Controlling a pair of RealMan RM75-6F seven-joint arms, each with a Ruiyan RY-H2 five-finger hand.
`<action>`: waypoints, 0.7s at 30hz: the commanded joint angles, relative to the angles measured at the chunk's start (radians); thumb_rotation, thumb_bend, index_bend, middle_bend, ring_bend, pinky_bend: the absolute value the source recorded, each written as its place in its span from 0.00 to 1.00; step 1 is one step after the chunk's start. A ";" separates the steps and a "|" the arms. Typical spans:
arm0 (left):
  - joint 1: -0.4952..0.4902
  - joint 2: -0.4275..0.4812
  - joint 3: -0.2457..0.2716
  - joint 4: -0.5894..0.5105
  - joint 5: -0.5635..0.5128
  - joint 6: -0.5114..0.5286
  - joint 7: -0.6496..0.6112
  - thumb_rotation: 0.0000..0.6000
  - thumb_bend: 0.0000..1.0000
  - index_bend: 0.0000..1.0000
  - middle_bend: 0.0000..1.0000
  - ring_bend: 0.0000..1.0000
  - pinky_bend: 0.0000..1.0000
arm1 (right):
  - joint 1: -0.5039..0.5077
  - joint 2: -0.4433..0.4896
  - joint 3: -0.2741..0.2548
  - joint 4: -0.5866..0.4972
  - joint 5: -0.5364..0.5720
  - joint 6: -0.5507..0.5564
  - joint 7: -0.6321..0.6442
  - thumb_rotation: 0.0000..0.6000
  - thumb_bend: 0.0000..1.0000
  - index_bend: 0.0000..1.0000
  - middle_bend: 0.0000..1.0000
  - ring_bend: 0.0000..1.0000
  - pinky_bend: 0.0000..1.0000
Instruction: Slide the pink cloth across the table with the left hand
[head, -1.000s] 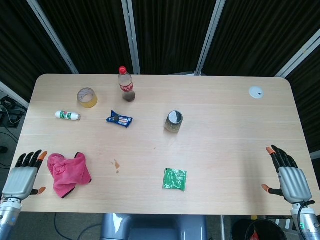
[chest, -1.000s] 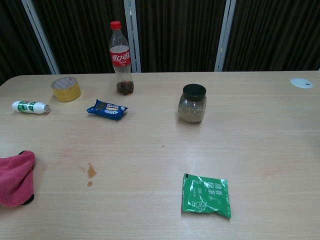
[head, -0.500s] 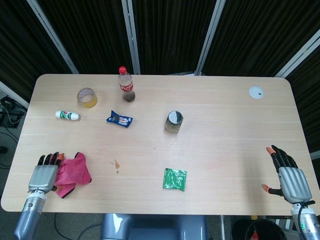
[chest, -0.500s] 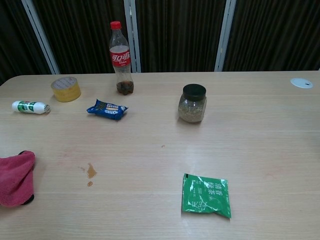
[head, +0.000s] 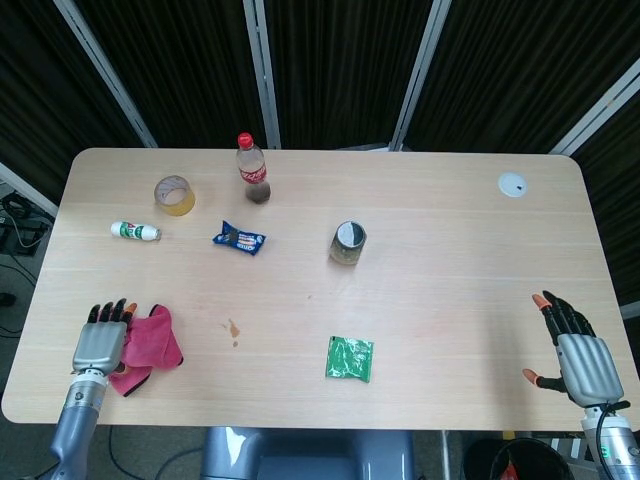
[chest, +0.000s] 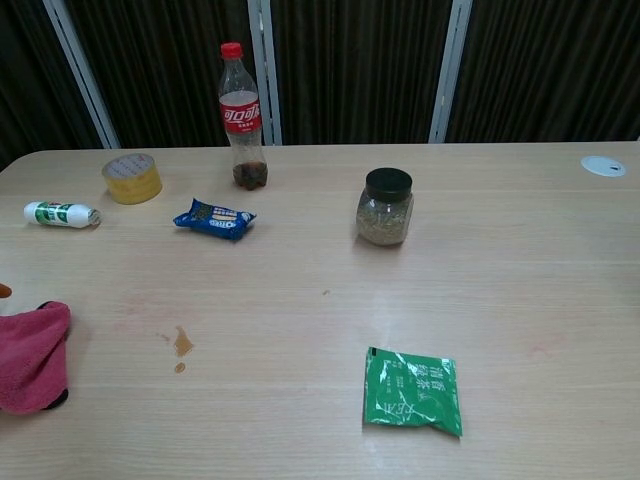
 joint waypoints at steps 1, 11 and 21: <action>-0.004 -0.013 -0.001 0.015 0.013 0.007 -0.018 1.00 0.07 0.22 0.02 0.02 0.16 | 0.000 -0.001 0.000 0.000 0.000 0.000 0.000 1.00 0.00 0.00 0.00 0.00 0.12; -0.014 -0.069 0.004 0.078 0.017 0.010 -0.053 1.00 0.21 0.39 0.20 0.16 0.29 | 0.000 0.001 0.001 -0.003 0.004 -0.002 0.000 1.00 0.00 0.00 0.00 0.00 0.12; -0.020 -0.096 0.004 0.114 0.136 0.060 -0.132 1.00 0.60 0.80 0.54 0.44 0.52 | 0.000 0.001 0.002 -0.004 0.006 -0.002 0.001 1.00 0.00 0.00 0.00 0.00 0.12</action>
